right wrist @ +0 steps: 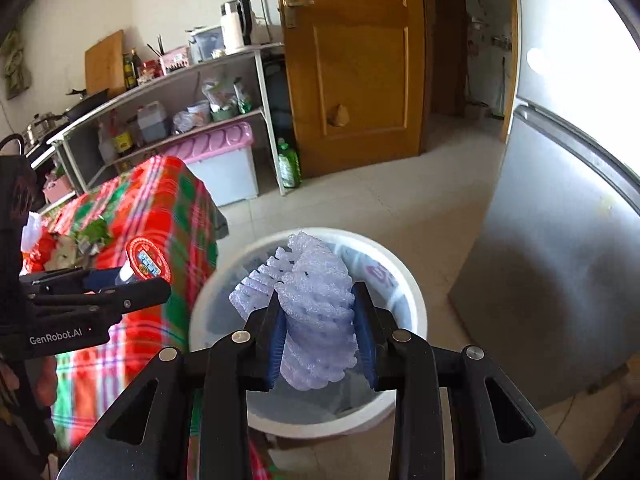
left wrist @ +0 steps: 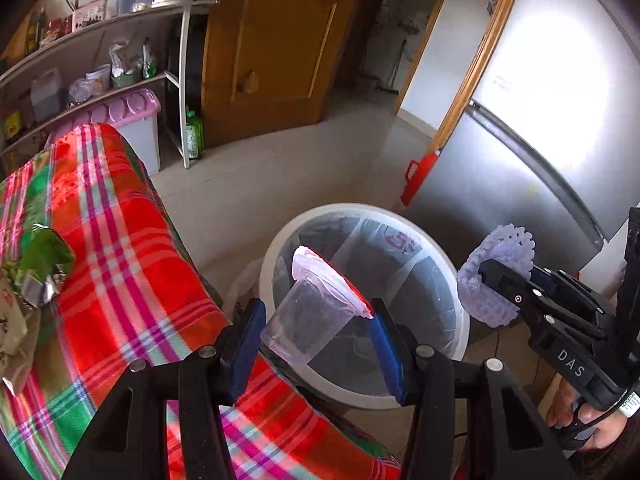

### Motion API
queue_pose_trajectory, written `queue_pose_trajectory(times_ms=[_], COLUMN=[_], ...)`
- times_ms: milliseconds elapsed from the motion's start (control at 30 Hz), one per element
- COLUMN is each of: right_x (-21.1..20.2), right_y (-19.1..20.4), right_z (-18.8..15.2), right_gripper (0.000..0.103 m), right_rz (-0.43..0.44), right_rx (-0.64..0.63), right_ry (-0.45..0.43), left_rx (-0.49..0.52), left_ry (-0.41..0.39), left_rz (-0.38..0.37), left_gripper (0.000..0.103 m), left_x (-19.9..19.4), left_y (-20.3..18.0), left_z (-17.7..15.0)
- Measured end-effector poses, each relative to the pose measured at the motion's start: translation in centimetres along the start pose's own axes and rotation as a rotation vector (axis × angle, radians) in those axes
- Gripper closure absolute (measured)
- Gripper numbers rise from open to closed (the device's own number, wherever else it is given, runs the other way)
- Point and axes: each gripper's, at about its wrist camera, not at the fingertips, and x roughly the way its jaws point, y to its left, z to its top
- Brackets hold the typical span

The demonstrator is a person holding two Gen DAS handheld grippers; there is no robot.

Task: Collect trash
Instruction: 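Open the right tool to drop the foam net while the left tool drops the cup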

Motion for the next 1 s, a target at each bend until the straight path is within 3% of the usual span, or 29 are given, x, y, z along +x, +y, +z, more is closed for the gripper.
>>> queue_pose_trajectory(times_ms=[133, 500, 733, 1000], right_x=[1.3, 5.2, 6.0, 5.9], right_y=[-1.3, -2.7, -2.8, -2.6], right_z=[-1.0, -2.1, -2.5, -2.9], right_gripper=[0.07, 0.067, 0.046, 0.04], right_rz=[-0.033, -0.062, -0.052, -0.055], right_rx=[0.004, 0.002, -0.014, -0.018], right_ry=[0.037, 0.135, 0.155, 0.151], left_rx=[0.004, 0.019, 0.006, -0.007], left_ry=[0.027, 0.091, 0.09, 0.076], left_rz=[-0.017, 0.023, 0.02, 0.017], left_gripper=[0.05, 0.05, 0.042, 0.042], left_x=[1.6, 4.8, 5.0, 4.3], left_y=[-0.8, -1.5, -1.2, -0.9], left_z=[-0.1, -0.2, -0.2, -0.4])
